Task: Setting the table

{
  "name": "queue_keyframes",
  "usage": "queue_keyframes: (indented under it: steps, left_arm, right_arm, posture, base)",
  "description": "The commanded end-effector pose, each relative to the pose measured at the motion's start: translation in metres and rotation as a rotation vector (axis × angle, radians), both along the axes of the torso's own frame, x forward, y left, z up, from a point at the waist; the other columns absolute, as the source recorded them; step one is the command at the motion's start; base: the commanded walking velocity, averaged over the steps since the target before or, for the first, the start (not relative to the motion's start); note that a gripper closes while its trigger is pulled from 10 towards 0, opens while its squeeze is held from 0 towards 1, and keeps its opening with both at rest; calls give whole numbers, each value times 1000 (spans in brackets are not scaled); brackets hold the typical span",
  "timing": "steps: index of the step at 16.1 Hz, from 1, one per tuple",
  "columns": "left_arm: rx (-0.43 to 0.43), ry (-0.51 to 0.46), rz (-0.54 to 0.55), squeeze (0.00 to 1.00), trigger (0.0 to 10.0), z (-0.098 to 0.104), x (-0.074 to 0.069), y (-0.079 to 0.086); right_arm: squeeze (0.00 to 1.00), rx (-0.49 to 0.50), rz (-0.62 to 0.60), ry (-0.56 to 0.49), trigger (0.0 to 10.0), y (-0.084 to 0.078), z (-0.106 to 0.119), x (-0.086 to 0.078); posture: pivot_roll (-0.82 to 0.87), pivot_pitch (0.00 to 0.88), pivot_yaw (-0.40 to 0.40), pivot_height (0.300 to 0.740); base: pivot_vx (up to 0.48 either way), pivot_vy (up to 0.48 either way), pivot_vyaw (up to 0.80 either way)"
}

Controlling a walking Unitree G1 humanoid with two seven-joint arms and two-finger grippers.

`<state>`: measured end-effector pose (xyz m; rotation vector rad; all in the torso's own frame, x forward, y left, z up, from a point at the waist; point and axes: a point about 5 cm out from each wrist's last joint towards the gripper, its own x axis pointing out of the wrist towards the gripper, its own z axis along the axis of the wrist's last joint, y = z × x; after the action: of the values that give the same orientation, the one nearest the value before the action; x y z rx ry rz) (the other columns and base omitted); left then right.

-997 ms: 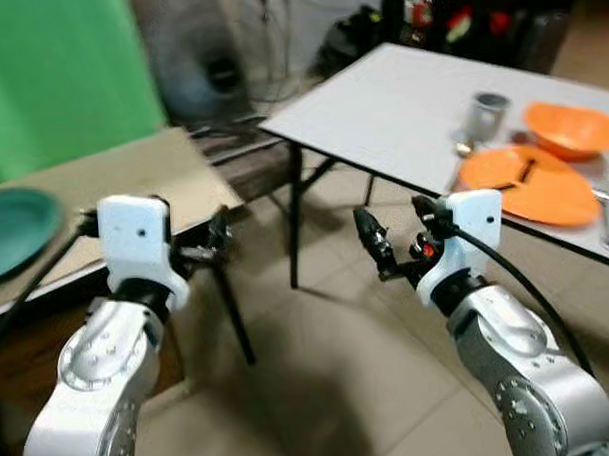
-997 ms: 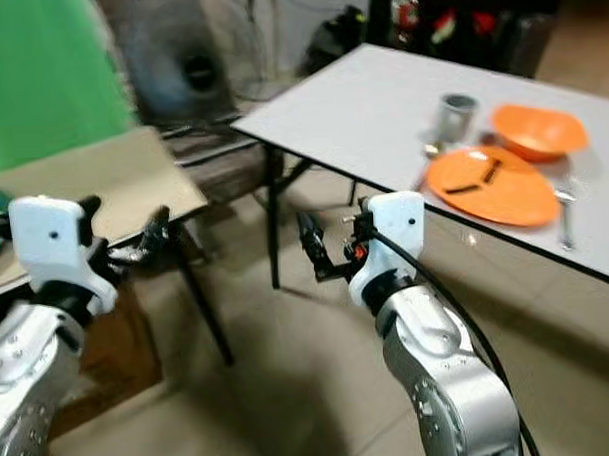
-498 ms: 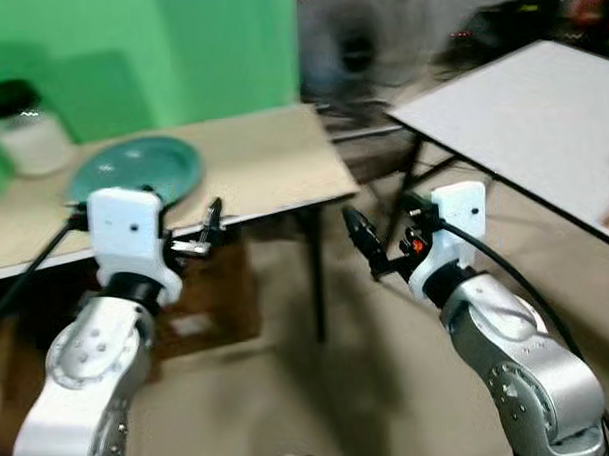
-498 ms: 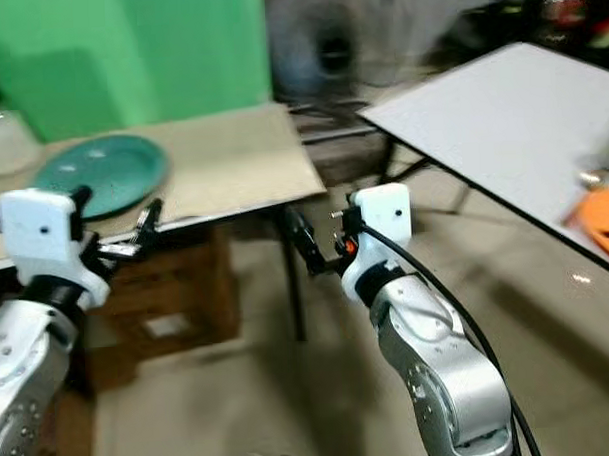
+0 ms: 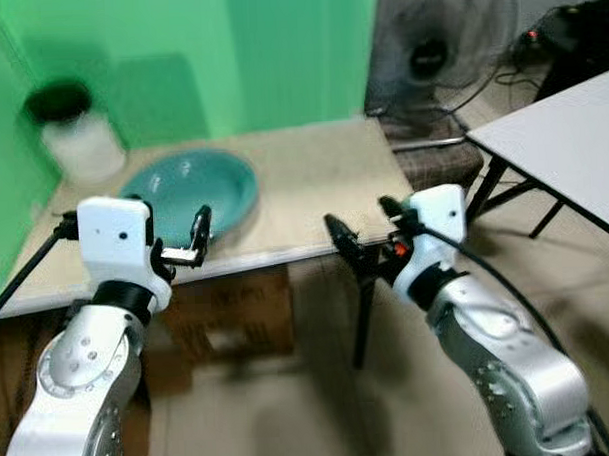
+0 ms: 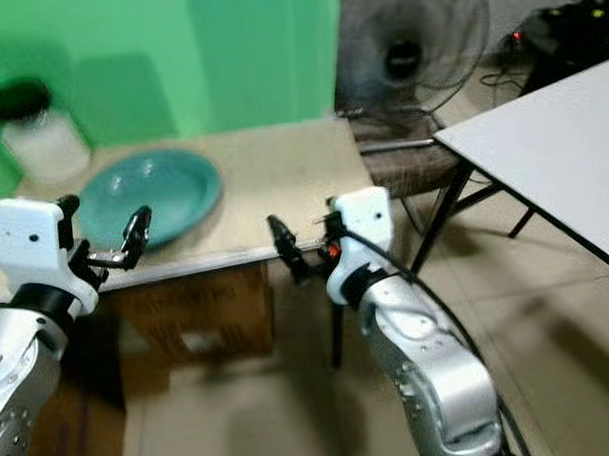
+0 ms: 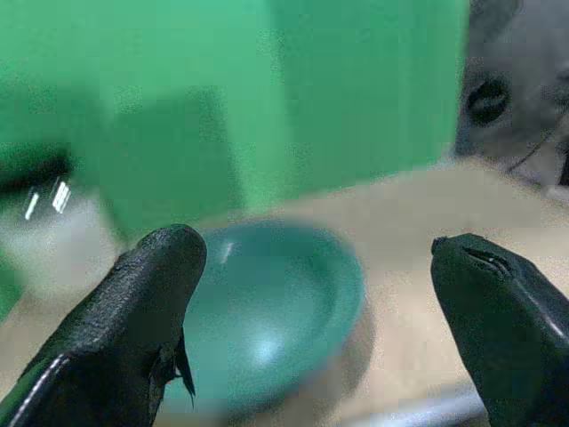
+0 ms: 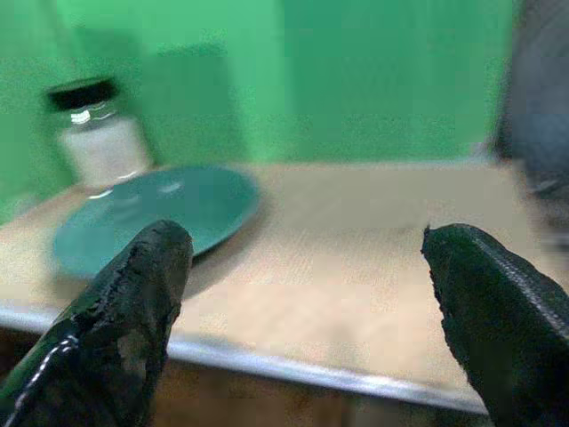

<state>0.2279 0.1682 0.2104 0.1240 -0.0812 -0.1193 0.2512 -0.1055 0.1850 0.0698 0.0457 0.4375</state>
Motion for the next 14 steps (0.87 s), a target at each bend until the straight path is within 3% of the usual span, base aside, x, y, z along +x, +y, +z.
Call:
queue_keyframes:
  steps: [1,5,9,13,14]
  left_arm:
    - [13,16,8,373,10000,-3,-5,2]
    - [23,27,3,369,10000,-5,-5,4]
    - [26,25,-4,369,10000,-7,-3,2]
    - [41,44,-11,361,10000,-9,0,4]
    - [73,82,-64,341,10000,-15,6,5]
  right_arm:
    - [1000,-4,-12,10,10000,-1,-2,2]
    - [1000,28,-62,22,10000,-8,-2,9]
    - [1000,-9,-14,4,10000,-8,0,12]
    - [1000,42,-45,65,10000,-12,-4,19]
    - [1000,62,-50,99,10000,-13,-4,27]
  posture:
    - [12,77,38,740]
    - [4,71,41,740]
    - [1,59,34,740]
    - [2,52,44,740]
    - [1,47,50,740]
  base:
    - [371,0,800]
    - [367,0,0]
    - [358,0,0]
    - [320,0,0]
    - [0,0,0]
